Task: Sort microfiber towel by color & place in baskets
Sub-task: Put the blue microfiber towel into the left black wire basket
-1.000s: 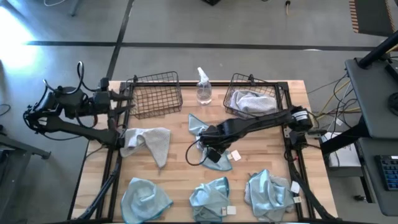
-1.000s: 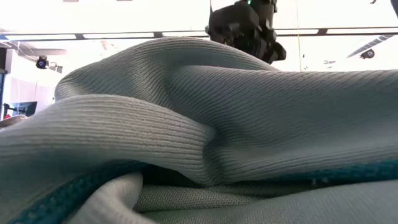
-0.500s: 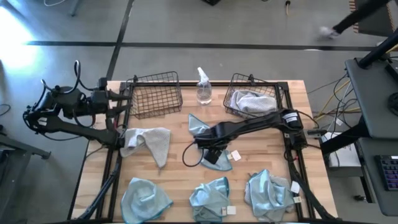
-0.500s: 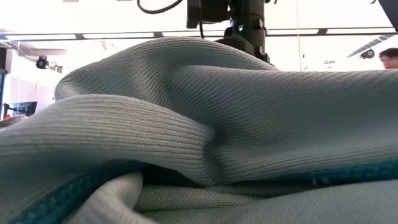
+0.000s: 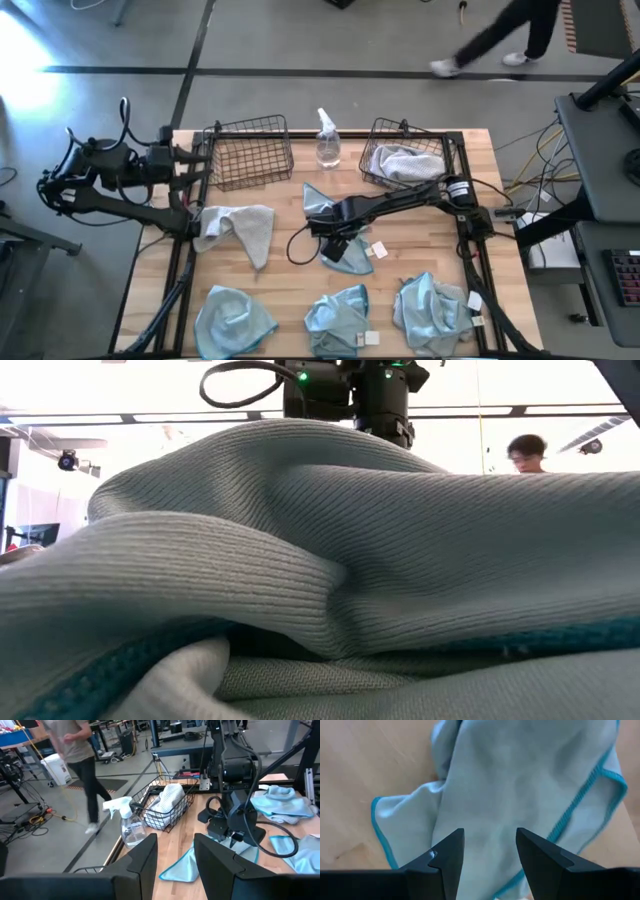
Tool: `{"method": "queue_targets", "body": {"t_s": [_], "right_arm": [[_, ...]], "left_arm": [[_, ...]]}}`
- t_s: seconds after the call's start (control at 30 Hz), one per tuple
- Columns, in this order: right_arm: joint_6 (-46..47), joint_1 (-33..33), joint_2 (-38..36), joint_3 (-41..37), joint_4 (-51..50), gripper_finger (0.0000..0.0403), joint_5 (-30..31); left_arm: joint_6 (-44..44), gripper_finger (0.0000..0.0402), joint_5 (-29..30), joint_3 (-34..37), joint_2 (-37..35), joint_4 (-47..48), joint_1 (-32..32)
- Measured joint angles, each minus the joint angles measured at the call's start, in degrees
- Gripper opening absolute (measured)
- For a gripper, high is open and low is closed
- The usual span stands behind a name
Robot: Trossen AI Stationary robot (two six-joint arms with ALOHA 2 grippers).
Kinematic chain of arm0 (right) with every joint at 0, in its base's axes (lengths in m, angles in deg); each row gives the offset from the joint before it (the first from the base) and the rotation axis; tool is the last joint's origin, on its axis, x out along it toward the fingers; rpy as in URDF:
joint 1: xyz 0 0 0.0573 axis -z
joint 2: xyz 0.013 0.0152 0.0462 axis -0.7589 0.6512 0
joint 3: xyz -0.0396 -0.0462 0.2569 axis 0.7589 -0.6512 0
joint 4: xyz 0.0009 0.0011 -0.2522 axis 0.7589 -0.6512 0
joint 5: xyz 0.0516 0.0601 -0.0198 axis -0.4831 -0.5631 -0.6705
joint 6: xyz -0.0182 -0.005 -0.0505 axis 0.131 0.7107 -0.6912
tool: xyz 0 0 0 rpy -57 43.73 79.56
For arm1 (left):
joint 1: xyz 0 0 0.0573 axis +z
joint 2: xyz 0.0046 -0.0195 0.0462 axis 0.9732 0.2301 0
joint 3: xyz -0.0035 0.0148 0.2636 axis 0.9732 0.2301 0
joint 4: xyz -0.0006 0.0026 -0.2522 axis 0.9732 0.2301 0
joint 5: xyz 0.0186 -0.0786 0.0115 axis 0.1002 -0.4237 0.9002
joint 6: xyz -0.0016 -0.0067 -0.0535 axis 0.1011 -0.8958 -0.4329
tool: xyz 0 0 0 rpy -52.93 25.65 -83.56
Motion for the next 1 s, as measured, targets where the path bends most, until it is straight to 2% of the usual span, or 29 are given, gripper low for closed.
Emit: {"method": "queue_targets", "body": {"t_s": [0.37,0.73,1.0], "right_arm": [[-0.8,0.2,1.5,0.0,2.8,0.0176,-0.4],[-1.7,0.6,6.3,0.2,3.3,0.0176,-0.9],[-3.5,1.0,5.6,0.0,3.8,0.0164,-1.7]], "left_arm": [[-0.8,0.0114,0.0,0.0,-0.1,1.3,0.0],[-1.3,0.0114,0.0,0.0,-0.2,2.1,0.0],[-1.3,0.0114,0.0,0.0,-0.2,2.1,0.0]]}}
